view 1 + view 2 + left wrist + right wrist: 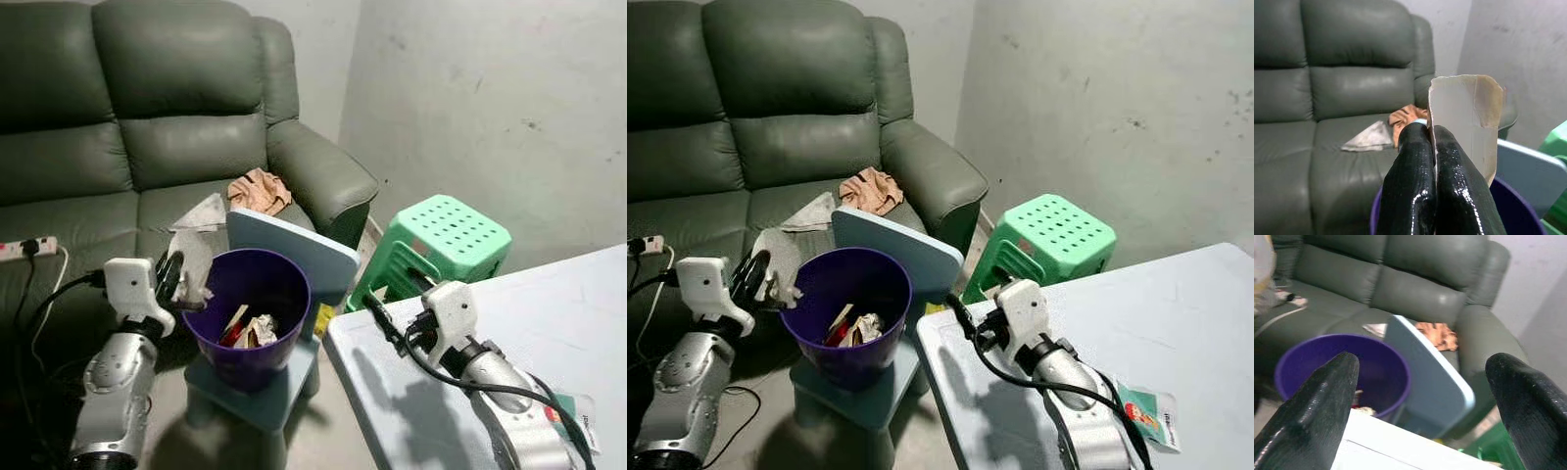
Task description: Picking trash to rubbish bin
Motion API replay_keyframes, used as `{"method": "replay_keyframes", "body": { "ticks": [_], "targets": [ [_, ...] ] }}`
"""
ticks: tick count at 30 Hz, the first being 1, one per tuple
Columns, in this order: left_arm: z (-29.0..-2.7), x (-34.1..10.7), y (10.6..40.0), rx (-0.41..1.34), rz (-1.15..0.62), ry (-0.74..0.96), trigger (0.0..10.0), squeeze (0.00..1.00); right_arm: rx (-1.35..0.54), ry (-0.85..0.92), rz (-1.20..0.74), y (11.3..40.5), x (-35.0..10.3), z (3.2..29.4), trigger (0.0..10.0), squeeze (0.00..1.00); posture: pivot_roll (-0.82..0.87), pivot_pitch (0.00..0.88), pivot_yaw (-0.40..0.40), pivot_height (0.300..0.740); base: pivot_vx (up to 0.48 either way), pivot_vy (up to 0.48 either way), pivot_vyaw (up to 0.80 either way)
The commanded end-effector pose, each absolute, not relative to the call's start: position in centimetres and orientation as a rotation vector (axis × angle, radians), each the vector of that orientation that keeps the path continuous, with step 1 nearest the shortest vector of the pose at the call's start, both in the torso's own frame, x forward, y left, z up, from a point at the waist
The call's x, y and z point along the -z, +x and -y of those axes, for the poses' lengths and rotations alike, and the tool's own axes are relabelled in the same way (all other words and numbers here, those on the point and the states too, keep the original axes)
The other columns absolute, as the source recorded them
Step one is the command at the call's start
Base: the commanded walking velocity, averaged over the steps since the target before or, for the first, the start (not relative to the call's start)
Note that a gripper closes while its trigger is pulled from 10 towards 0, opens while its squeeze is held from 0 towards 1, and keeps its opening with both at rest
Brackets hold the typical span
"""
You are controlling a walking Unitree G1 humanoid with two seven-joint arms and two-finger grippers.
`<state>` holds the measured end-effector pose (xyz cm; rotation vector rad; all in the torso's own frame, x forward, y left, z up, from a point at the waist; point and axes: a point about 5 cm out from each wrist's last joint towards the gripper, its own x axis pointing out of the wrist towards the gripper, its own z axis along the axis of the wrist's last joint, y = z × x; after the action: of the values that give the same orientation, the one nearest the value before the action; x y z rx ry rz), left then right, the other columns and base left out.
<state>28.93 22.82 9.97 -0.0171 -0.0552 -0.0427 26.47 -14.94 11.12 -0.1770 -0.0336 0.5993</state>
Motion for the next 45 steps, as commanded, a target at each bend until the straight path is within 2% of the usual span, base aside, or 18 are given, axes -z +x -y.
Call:
{"method": "replay_keyframes", "body": {
  "ticks": [1,4,12,22,36,45],
  "targets": [
    [-23.1,-10.2,29.2,0.051,0.061,0.003,10.0,0.0,-0.63,-0.176,0.032,26.3,-11.5,14.9,10.0,0.0,-0.02,0.057,-0.104,0.74,0.0,0.0,0.0],
    [-24.5,-9.5,28.9,0.056,0.023,0.033,10.0,0.0,-0.696,-0.163,0.022,25.7,-12.0,14.4,10.0,0.0,-0.02,0.079,-0.114,0.74,0.0,0.0,0.0],
    [-25.2,-9.2,28.8,0.104,-0.011,0.084,10.0,0.0,-0.729,-0.161,0.012,24.9,-12.8,14.6,10.0,0.0,-0.02,0.138,-0.131,0.74,0.0,0.0,0.0],
    [-26.2,-10.7,31.0,0.152,-0.001,0.144,10.0,0.0,-0.744,-0.072,0.044,24.0,-15.4,14.6,10.0,0.0,-0.04,0.219,-0.164,0.74,0.0,0.0,0.0],
    [-25.7,-15.0,35.3,0.234,0.055,0.137,10.0,0.0,-0.741,0.026,0.096,21.7,-19.4,14.4,10.0,0.0,-0.09,0.315,-0.188,0.74,0.0,0.0,0.0],
    [-24.6,-16.4,36.7,0.295,0.064,0.152,10.0,0.0,-0.758,0.034,0.107,20.5,-21.5,14.7,10.0,0.0,-0.13,0.37,-0.215,0.74,0.0,0.0,0.0]
  ]
}}
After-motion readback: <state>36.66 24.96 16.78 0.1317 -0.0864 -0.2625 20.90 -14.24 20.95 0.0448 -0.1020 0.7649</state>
